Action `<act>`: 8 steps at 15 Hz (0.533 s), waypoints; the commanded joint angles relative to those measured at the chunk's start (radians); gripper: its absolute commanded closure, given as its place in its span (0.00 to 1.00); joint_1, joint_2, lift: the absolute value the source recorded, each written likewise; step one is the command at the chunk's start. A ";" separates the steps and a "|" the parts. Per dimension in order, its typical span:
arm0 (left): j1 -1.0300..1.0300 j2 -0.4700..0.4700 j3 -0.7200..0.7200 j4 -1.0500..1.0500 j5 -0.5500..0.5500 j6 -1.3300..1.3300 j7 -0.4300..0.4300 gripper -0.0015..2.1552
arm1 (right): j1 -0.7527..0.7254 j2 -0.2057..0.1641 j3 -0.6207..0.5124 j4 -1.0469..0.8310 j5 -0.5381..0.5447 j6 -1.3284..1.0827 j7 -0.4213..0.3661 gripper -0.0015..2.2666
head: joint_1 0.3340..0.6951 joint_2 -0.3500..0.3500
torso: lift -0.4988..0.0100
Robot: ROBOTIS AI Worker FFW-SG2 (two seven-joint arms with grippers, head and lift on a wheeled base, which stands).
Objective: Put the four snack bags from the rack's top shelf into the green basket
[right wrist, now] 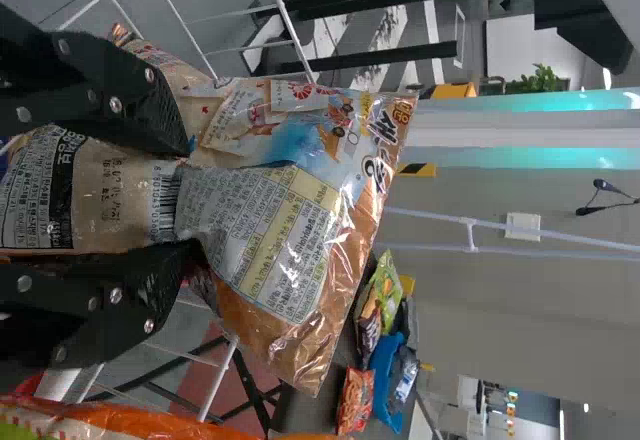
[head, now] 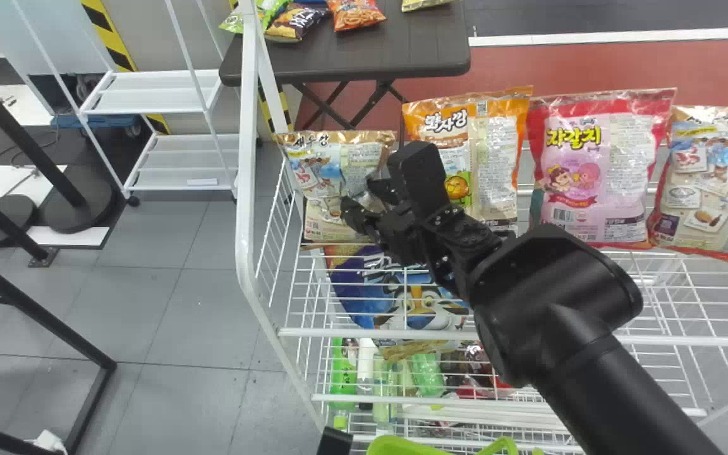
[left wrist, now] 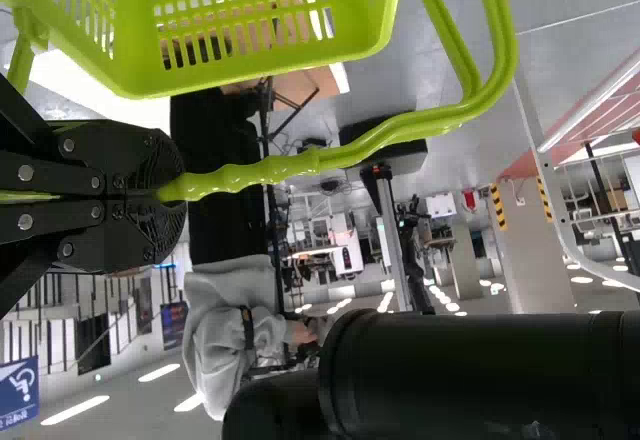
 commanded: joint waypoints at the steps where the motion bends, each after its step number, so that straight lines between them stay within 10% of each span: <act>1: 0.000 0.001 0.000 0.000 0.001 0.000 -0.002 0.99 | 0.046 0.004 -0.003 -0.060 0.002 0.017 0.005 0.97 | 1.00 0.68 | 0.98; 8: -0.009 -0.013 0.037 0.017 0.004 0.000 -0.009 0.99 | 0.313 0.004 -0.066 -0.529 -0.010 0.214 0.028 0.97 | 1.00 0.76 | 0.98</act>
